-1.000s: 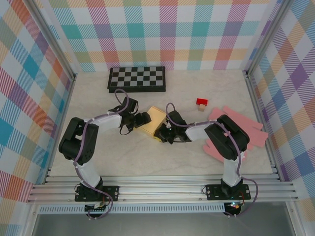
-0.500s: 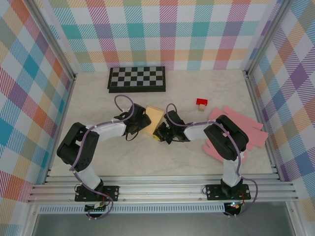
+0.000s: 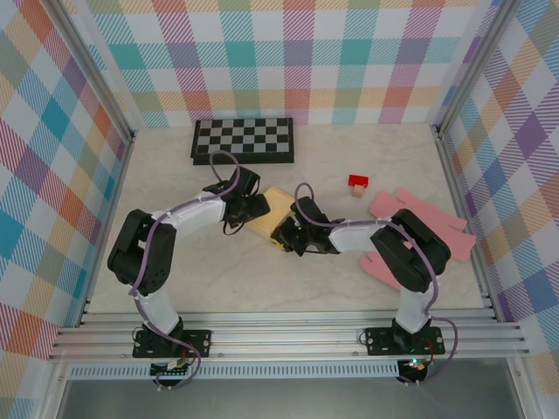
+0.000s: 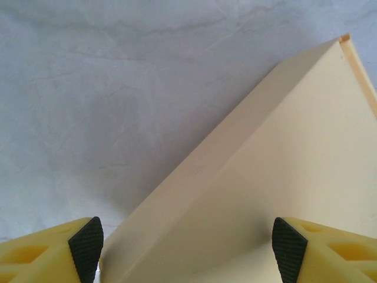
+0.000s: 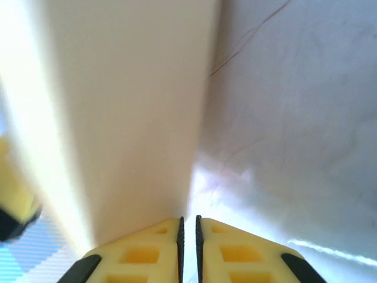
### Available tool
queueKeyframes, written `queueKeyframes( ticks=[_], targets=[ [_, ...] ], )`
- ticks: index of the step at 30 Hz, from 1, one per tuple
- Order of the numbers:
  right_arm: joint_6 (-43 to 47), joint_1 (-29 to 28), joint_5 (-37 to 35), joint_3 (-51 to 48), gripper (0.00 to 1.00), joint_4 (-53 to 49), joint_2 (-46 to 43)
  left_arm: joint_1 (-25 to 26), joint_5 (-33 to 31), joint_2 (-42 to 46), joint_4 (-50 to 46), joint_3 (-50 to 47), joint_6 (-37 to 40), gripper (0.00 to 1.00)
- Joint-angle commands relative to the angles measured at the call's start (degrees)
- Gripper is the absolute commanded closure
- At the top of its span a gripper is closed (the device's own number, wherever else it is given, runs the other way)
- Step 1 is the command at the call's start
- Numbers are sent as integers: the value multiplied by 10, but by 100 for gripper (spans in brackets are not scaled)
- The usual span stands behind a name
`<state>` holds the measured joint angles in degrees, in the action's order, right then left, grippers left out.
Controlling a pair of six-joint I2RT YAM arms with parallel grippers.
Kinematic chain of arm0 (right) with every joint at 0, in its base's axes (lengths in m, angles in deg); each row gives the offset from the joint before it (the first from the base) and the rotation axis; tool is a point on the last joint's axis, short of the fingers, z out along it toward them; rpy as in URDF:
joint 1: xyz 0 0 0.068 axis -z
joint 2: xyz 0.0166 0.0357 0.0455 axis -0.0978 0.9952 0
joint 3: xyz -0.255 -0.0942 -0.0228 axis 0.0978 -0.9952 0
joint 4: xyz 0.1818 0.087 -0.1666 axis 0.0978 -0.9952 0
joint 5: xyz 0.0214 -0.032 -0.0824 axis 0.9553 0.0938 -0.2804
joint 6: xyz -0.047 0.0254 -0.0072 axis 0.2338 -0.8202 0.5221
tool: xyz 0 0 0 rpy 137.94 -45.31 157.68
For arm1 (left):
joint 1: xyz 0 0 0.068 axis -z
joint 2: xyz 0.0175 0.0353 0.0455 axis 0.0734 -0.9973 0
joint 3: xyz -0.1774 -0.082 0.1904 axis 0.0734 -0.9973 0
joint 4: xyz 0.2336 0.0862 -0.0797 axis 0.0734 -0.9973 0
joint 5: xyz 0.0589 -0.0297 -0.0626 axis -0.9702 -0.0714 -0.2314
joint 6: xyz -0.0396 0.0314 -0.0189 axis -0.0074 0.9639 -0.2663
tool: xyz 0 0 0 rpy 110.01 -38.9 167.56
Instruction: Fold the paper box
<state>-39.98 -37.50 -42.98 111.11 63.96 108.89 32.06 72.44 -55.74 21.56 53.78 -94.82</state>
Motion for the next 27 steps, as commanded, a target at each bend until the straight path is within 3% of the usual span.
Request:
queueKeyframes(
  ticks=[1, 7, 11, 14, 16, 22, 27],
  targets=[
    [58, 14, -1, -16, 81, -39, -55, -22, 28, -18, -50, 31, 40, 21],
    [239, 46, -52, 31, 77, -235, -140, -50, 4, 8, -82, 27, 37, 17],
    [408, 93, -89, 121, 65, -343, -130, -46, 12, 93, -74, -50, -44, 14],
    [531, 119, -103, 190, 56, -373, -82, -13, 46, 156, 2, -132, -129, 12],
    [588, 138, -74, 229, 51, -362, -42, 25, 26, 177, 34, -154, -160, 9],
    [668, 164, 9, 357, 47, -372, 93, 55, 19, 129, 172, -190, -215, 4],
    [664, 167, 42, 395, 46, -359, 147, 53, -6, 79, 206, -164, -192, 4]
  ],
)
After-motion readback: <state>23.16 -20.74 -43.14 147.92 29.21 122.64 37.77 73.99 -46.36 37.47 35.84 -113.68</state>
